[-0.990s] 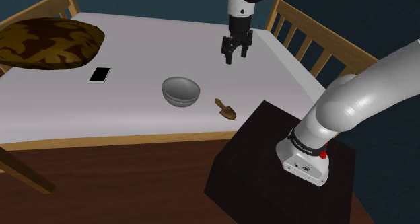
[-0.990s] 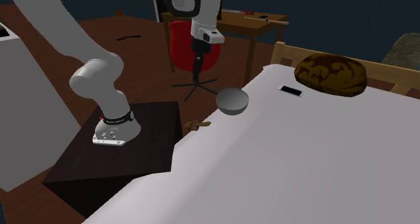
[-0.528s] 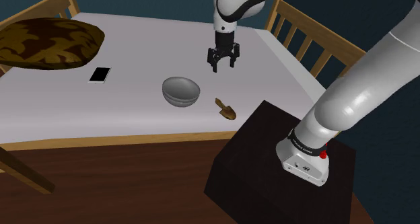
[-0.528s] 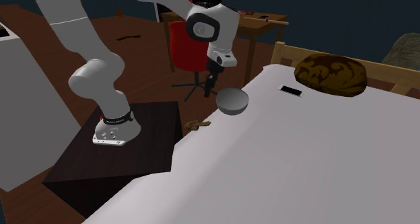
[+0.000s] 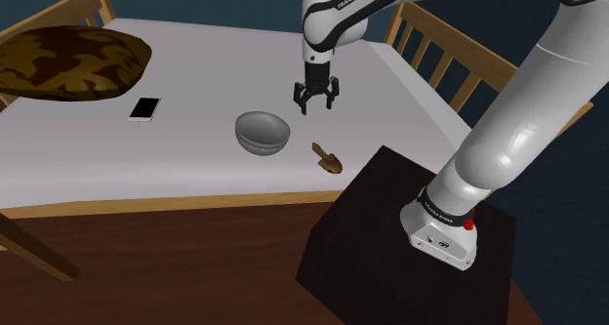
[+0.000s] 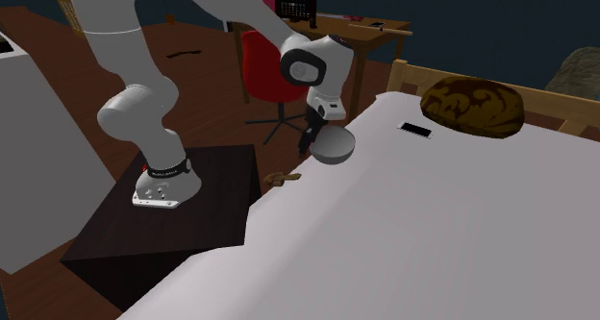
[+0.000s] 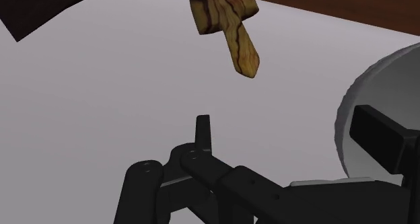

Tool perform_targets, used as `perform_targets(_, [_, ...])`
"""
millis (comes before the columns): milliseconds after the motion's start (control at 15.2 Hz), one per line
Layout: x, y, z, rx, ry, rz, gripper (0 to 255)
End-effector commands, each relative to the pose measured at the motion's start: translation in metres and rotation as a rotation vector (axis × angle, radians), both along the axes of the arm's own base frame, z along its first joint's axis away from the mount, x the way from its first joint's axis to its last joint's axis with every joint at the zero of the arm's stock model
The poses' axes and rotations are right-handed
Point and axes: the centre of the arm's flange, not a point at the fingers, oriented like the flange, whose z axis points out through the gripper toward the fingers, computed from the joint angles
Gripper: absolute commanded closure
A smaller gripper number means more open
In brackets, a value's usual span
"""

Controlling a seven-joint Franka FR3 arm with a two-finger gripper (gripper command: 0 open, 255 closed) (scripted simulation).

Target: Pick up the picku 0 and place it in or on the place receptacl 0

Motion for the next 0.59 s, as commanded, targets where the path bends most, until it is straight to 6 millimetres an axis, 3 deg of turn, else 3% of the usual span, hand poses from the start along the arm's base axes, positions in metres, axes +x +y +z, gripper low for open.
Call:
perform_targets(0, [-0.002, 0.001, -0.011, 0.0, 0.0, -0.001, 0])
perform_targets(132, [-0.005, 0.002, -0.024, 0.0, 0.0, -0.001, 0])
perform_targets(528, [-0.005, 0.002, -0.024, 0.0, 0.0, -0.001, 0])
